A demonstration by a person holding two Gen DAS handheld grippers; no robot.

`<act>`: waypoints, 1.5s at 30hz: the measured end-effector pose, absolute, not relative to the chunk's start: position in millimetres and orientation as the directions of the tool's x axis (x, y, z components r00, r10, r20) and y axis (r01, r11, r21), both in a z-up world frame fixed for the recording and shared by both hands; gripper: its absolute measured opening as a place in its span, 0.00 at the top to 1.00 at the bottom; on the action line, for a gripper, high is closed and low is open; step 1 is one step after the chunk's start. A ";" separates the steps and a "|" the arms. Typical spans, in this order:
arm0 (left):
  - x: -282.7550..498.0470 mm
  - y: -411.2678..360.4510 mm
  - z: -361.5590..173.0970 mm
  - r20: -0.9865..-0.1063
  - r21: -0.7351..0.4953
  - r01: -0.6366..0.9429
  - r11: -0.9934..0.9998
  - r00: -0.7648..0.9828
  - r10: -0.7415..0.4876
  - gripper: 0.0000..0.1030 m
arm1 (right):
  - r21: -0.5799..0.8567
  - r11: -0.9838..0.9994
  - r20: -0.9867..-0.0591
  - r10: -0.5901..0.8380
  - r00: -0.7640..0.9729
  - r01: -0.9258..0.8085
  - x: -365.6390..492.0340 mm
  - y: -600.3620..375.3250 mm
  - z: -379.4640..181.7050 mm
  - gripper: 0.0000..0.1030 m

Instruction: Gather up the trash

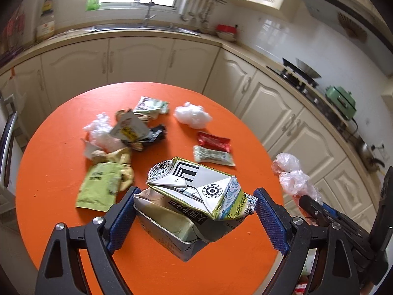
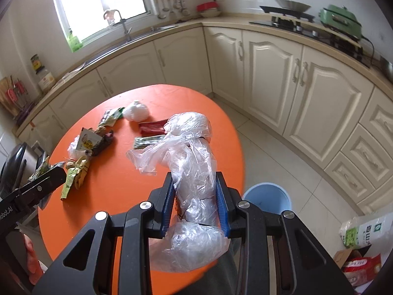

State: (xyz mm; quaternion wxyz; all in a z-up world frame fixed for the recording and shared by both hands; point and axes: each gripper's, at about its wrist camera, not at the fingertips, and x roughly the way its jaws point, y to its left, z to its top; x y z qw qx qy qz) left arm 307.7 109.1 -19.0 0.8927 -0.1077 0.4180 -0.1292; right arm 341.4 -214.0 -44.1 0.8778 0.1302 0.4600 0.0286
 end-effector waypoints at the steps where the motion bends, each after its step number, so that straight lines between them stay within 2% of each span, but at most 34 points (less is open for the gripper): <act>1: 308.1 96.5 -18.8 -0.724 -0.289 0.157 0.944 0.609 -0.323 0.15 | 0.263 0.961 -0.799 0.169 0.576 0.083 338.1 -221.9 -45.8 0.70; 11: 317.8 -24.9 -20.1 -0.775 -0.193 0.338 0.921 0.523 -0.355 0.15 | 0.333 0.885 -0.799 0.081 0.596 0.326 301.3 -329.2 -68.5 0.70; 17: 339.5 -99.1 -28.1 -0.793 -0.170 0.430 0.887 0.475 -0.383 0.15 | 0.320 0.828 -0.822 -0.001 0.570 0.461 282.5 -390.7 -85.1 0.70; 29: 395.3 -237.2 -79.1 -0.849 -0.118 0.553 0.824 0.374 -0.373 0.15 | 0.305 0.712 -0.856 -0.085 0.509 0.632 260.8 -485.7 -123.0 0.70; 41: 461.1 -312.5 -129.8 -0.912 -0.110 0.557 0.823 0.272 -0.306 0.14 | 0.298 0.683 -0.900 -0.031 0.434 0.667 281.6 -510.3 -174.8 0.70; 45: 481.9 -326.8 -144.2 -0.925 -0.158 0.546 0.823 0.210 -0.317 0.14 | 0.299 0.689 -0.908 -0.007 0.420 0.660 288.7 -508.8 -185.2 0.70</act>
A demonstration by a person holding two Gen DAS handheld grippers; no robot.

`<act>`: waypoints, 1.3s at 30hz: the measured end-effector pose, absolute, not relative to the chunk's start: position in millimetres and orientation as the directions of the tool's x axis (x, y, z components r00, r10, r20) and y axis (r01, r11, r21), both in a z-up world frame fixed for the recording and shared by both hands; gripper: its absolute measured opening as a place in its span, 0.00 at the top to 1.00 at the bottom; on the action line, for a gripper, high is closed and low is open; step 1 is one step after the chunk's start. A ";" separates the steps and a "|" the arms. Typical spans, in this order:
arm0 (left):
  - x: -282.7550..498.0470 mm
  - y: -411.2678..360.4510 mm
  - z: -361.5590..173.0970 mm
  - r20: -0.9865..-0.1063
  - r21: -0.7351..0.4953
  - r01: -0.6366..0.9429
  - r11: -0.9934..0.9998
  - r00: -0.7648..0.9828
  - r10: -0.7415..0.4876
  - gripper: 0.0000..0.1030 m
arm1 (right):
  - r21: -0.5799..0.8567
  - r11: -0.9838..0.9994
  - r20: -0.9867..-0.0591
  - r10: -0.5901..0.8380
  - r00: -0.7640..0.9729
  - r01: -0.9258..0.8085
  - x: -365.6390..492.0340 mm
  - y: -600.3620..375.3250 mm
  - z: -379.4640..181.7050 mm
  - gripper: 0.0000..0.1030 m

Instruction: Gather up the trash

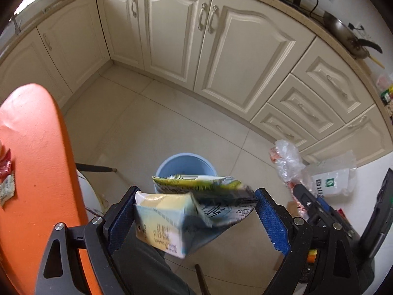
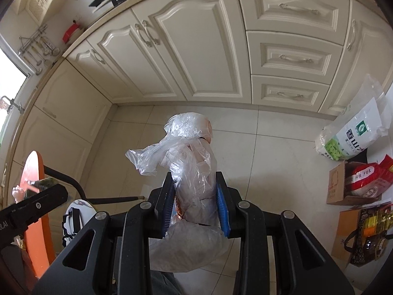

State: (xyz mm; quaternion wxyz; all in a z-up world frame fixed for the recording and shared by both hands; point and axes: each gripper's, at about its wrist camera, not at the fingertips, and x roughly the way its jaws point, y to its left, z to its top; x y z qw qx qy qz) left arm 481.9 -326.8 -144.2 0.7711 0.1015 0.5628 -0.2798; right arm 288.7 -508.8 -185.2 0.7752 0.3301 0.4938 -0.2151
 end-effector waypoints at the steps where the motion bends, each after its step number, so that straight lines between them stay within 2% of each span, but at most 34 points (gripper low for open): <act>1: 486.6 -329.0 -147.0 -0.927 -0.161 0.544 0.824 0.203 -0.315 0.14 | 0.299 0.691 -0.909 -0.004 0.417 0.658 289.4 -508.3 -187.2 0.70; 9: 503.2 -340.2 -163.1 -0.932 -0.169 0.539 0.825 0.185 -0.312 0.14 | 0.293 0.691 -0.918 0.010 0.397 0.661 293.6 -507.5 -197.4 0.70; 14: 503.0 -336.7 -169.5 -0.929 -0.226 0.542 0.809 0.131 -0.347 0.13 | 0.297 0.685 -0.919 0.017 0.393 0.665 292.5 -508.6 -201.2 0.70; 19: 504.3 -340.3 -172.1 -0.933 -0.206 0.539 0.817 0.144 -0.331 0.13 | 0.296 0.680 -0.923 0.022 0.385 0.671 292.2 -508.3 -204.5 0.70; 25: 501.5 -339.9 -176.0 -0.920 -0.259 0.552 0.793 0.109 -0.376 0.13 | 0.298 0.669 -0.925 0.026 0.379 0.681 291.1 -512.9 -209.7 0.70; 32: 497.5 -336.5 -171.9 -0.918 -0.226 0.555 0.801 0.153 -0.365 0.13 | 0.304 0.661 -0.927 0.042 0.372 0.686 290.4 -513.6 -216.2 0.70; 39: 471.4 -349.3 -173.5 -0.932 -0.122 0.599 0.792 0.205 -0.298 0.13 | 0.304 0.656 -0.928 0.042 0.369 0.691 289.6 -515.6 -217.6 0.70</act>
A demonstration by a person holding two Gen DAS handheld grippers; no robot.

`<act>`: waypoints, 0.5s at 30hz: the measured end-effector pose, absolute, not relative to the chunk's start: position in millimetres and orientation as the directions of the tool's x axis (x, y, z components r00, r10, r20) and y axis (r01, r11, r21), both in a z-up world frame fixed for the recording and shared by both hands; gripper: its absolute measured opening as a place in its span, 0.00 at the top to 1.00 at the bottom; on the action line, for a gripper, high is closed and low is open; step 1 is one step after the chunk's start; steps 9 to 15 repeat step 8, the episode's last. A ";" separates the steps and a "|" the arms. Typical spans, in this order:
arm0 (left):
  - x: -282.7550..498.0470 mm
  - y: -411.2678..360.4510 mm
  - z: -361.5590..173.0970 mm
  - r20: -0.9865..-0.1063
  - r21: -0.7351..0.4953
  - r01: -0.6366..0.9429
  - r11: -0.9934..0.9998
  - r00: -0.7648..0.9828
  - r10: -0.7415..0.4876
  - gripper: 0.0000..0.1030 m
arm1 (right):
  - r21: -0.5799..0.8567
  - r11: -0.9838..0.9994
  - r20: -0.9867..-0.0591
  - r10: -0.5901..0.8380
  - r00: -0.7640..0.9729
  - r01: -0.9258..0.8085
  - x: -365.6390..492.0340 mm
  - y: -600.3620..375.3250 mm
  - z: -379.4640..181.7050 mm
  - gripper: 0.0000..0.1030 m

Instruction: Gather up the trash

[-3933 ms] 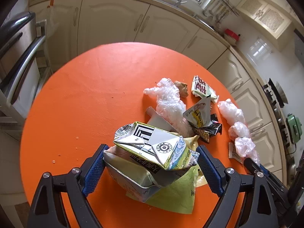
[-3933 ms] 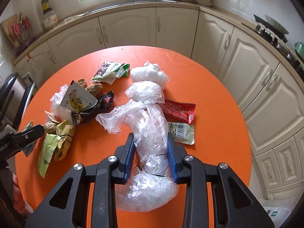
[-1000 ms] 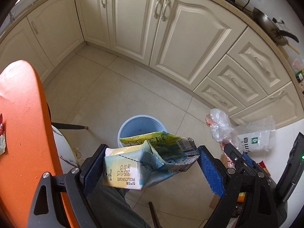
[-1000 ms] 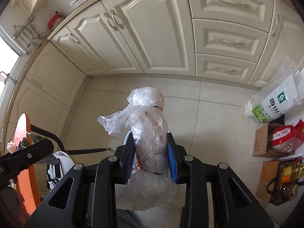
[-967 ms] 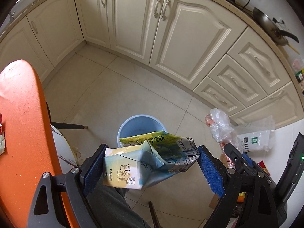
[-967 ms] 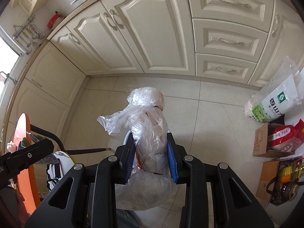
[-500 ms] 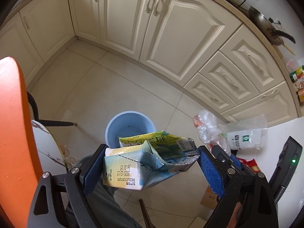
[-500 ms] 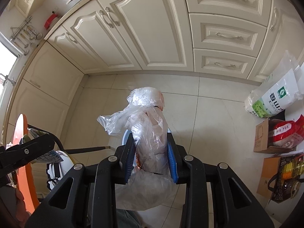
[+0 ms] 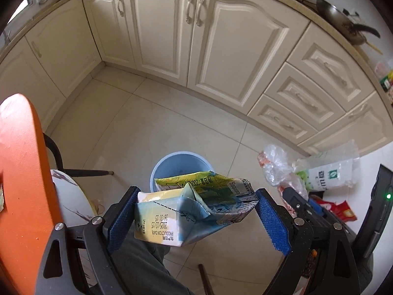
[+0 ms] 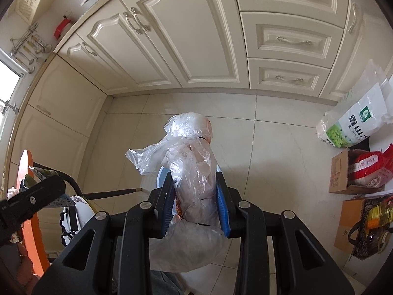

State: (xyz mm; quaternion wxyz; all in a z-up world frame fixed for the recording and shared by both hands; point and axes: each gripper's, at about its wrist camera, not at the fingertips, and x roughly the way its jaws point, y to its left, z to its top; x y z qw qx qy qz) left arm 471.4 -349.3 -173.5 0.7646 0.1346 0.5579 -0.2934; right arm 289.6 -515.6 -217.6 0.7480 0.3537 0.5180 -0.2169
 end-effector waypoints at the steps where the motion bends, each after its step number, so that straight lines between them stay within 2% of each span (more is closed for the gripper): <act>1: 467.9 -352.3 -174.4 -0.934 -0.120 0.606 0.786 0.199 -0.296 0.13 | 0.305 0.655 -0.929 0.044 0.368 0.691 289.6 -515.6 -218.0 0.69; 15: 470.3 -359.6 -173.3 -0.932 -0.109 0.582 0.806 0.223 -0.286 0.12 | 0.306 0.652 -0.931 0.052 0.362 0.694 290.8 -516.8 -222.5 0.69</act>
